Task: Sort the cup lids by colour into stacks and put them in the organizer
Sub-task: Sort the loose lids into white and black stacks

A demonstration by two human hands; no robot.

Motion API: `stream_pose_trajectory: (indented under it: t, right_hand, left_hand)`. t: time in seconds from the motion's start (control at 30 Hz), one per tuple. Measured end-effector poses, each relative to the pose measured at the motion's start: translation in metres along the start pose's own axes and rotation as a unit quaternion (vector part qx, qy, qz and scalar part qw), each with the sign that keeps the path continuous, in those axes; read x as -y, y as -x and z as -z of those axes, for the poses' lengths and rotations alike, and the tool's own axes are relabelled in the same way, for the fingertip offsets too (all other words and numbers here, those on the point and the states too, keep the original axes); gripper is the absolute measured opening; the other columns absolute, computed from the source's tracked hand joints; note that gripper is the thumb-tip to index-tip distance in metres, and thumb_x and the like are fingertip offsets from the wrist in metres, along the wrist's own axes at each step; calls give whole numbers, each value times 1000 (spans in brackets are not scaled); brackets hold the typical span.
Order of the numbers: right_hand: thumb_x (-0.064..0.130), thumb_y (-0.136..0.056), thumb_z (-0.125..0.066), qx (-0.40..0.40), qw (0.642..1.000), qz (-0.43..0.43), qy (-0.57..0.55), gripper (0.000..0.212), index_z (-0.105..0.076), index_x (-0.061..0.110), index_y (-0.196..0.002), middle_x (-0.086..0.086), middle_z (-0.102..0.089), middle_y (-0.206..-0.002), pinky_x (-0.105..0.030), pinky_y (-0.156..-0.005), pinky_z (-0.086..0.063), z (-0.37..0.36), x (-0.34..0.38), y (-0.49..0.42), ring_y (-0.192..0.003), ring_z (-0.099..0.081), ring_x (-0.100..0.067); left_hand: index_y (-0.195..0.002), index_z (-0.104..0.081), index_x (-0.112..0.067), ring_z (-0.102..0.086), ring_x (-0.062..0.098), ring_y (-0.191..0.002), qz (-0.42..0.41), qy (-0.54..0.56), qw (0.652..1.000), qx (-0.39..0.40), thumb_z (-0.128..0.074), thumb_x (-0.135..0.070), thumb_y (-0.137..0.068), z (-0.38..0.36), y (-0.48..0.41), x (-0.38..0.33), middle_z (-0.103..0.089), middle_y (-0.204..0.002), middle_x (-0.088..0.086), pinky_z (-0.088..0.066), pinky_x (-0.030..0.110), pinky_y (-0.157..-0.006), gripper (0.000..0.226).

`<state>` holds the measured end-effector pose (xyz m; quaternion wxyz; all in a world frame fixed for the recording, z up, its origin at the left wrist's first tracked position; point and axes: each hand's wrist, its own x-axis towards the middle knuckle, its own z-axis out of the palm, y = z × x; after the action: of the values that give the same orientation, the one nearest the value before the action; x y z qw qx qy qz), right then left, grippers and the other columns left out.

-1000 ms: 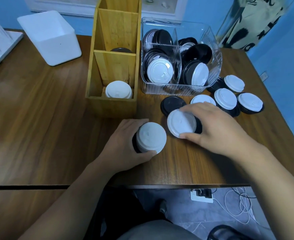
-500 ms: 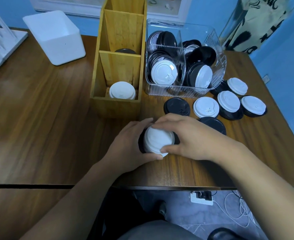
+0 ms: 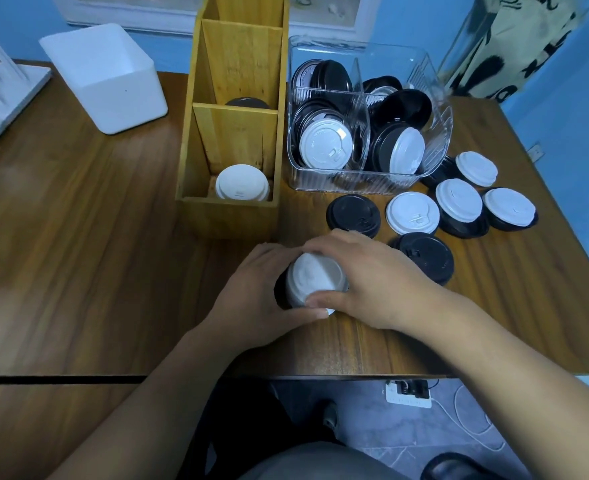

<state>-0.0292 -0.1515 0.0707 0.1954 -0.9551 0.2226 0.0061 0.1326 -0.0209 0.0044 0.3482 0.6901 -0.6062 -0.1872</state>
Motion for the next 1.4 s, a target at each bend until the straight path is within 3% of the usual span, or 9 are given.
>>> stream_pose_trajectory:
  t: [0.17,0.3,0.4,0.53,0.63,0.9,1.03,1.23,1.4]
  right_hand:
    - [65,-88,-55,-57,997,-17,-44,57,-50,37,-138,17,-60,-131,-33,-98,-46,14,-15,13,-123,-50,-6]
    - [57,-87,-62,-168,969,-176,30,46,-58,31,-125,5,-63,-119,-36,-85,-46,38,-67,14,-116,-52,-21]
    - [63,-80,-67,-136,948,-279,69,59,-58,28,-127,-4,-66,-120,-43,-87,-51,47,-99,5,-118,-55,-31]
    - [62,-77,-73,-68,944,-314,79,67,-55,29,-133,-8,-66,-117,-40,-80,-48,50,-108,-14,-118,-55,-32]
    - [55,-76,-77,-59,944,-308,105,62,-59,28,-128,-10,-67,-111,-38,-76,-44,51,-105,-22,-118,-52,-32]
    - [62,-77,-71,-205,951,-215,81,66,-55,33,-134,6,-67,-119,-31,-76,-40,49,-59,42,-117,-49,-24]
    - [68,-77,-65,-135,980,-143,27,64,-57,34,-131,18,-64,-121,-24,-85,-41,14,-21,79,-110,-49,-12]
    - [77,-85,-44,-95,974,-163,124,72,-61,22,-129,6,-66,-116,-33,-86,-54,-40,-12,98,-101,-57,-21]
    - [71,-91,-44,-72,990,-92,75,66,-48,31,-145,17,-48,-143,-38,-96,-51,-19,-18,102,-123,-48,-12]
  left_hand:
    - [-140,-52,-31,-40,-8,-121,-3,-22,1000,5,-75,-69,-73,-2,-2,-1,-51,-129,-27,-26,10,-104,81]
    - [-142,-48,-33,-34,-12,-121,16,-38,999,18,-72,-73,-73,-7,-6,-9,-53,-136,-23,-9,0,-106,83]
    - [-141,-47,-34,-34,-12,-119,20,-41,999,29,-73,-72,-74,-11,-9,-14,-55,-136,-19,-11,-3,-102,82]
    - [-142,-46,-36,-35,-11,-120,27,-39,998,27,-73,-74,-72,-12,-11,-14,-53,-137,-21,-24,2,-97,84]
    - [-143,-46,-36,-35,-10,-121,28,-41,998,30,-70,-77,-72,-13,-11,-13,-54,-138,-19,-23,4,-97,85]
    - [-141,-47,-36,-40,-7,-123,25,-31,999,24,-71,-77,-70,-12,-10,-11,-54,-138,-20,-26,7,-100,85]
    - [-138,-50,-32,-45,-2,-124,21,-31,999,7,-75,-73,-69,-11,-10,-6,-56,-134,-18,-32,19,-110,85]
    - [-138,-47,-31,-40,-6,-119,54,-12,998,-32,-74,-71,-66,-11,-7,-5,-46,-129,-25,-33,9,-94,86]
    - [-138,-47,-31,-38,-8,-119,52,-13,998,-31,-82,-63,-69,-11,-6,-4,-45,-129,-25,-31,6,-93,84]
